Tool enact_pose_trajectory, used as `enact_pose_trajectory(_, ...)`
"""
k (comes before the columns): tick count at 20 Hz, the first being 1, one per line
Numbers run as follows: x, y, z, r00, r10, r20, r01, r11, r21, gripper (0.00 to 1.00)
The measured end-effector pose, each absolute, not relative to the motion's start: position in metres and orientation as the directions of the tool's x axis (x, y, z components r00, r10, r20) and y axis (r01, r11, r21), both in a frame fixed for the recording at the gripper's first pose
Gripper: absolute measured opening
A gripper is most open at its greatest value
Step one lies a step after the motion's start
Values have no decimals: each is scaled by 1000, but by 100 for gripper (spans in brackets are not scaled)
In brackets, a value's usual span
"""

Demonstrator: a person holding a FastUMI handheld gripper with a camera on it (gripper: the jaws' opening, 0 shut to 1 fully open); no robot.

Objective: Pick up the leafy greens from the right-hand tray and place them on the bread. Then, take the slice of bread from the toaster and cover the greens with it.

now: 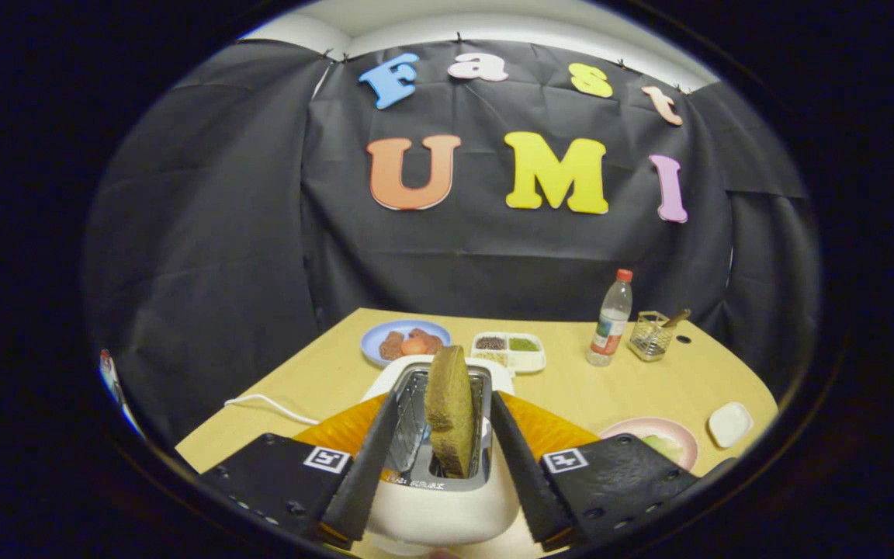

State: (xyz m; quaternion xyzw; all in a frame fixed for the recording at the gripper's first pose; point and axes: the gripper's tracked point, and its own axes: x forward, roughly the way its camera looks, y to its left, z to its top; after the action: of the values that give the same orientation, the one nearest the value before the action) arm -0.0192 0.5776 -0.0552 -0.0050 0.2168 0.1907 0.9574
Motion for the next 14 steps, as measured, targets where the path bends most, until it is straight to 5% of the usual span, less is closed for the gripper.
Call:
enact_pose_trajectory(7,-5,575,-61,831,317,-458,-320,945,72,17)
enact_pose_trajectory(14,-9,569,-7,848,399,-350,-374,917,139,11)
